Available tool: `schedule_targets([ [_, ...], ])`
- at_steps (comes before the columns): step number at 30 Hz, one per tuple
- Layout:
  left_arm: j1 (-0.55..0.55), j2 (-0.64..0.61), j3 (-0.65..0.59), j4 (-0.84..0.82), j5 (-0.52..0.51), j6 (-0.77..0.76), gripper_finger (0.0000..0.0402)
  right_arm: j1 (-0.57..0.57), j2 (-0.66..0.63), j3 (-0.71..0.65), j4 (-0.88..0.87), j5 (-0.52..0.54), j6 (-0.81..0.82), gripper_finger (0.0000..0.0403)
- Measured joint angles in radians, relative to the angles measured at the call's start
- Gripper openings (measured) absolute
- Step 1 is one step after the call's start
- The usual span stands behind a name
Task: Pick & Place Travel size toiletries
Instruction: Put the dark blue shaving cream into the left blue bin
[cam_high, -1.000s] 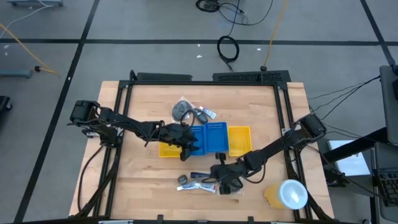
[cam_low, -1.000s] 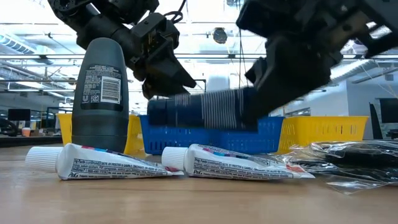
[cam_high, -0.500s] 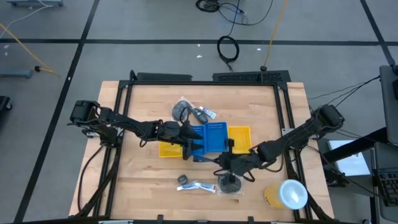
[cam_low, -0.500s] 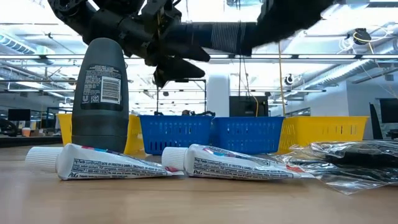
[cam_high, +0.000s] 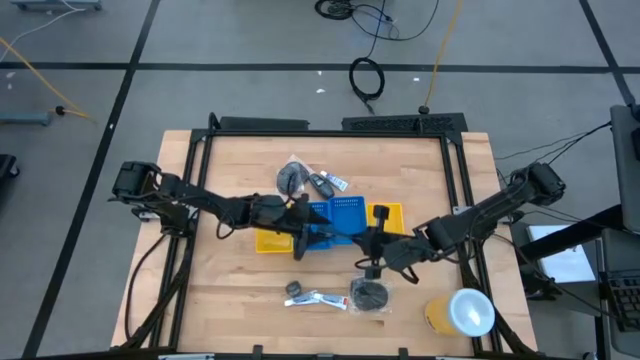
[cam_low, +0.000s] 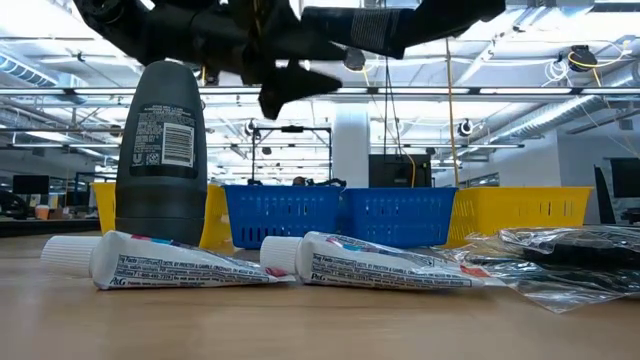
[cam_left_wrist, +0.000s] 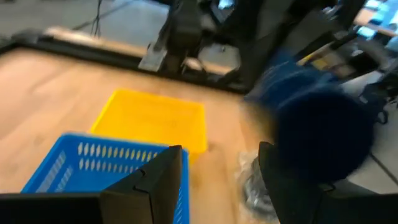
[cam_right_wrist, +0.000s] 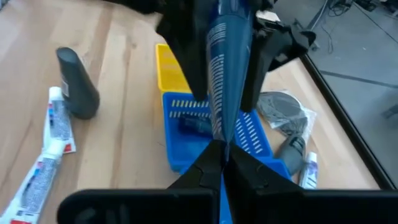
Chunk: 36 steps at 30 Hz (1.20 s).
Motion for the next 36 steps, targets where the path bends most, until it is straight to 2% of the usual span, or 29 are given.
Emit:
schedule_targets([
  [6, -0.008, 0.0, 0.0, 0.091, 0.002, 0.037, 0.0214, -0.015, 0.0, 0.0, -0.003, -0.002, -0.004, 0.0],
  [14, -0.008, 0.0, 0.0, 0.109, 0.003, 0.055, 0.0214, -0.015, 0.0, 0.0, -0.004, -0.003, -0.007, 0.0],
  [19, -0.008, 0.0, 0.0, 0.124, 0.052, 0.055, 0.0214, -0.015, 0.0, 0.0, -0.007, -0.003, -0.007, 0.0],
  [26, -0.007, 0.0, 0.0, 0.133, 0.057, 0.057, 0.0212, -0.015, 0.0, 0.0, -0.007, -0.007, -0.007, 0.0],
  [29, -0.007, 0.0, 0.0, 0.134, 0.083, 0.067, 0.019, -0.015, 0.0, 0.0, -0.007, -0.009, -0.007, 0.0],
  [34, -0.007, 0.0, 0.0, 0.133, 0.106, 0.078, 0.0105, -0.015, 0.0, 0.0, -0.008, -0.013, -0.008, 0.0],
  [36, -0.007, 0.0, 0.0, 0.132, 0.108, 0.078, 0.0105, -0.015, 0.0, 0.0, -0.007, -0.014, -0.008, 0.0],
])
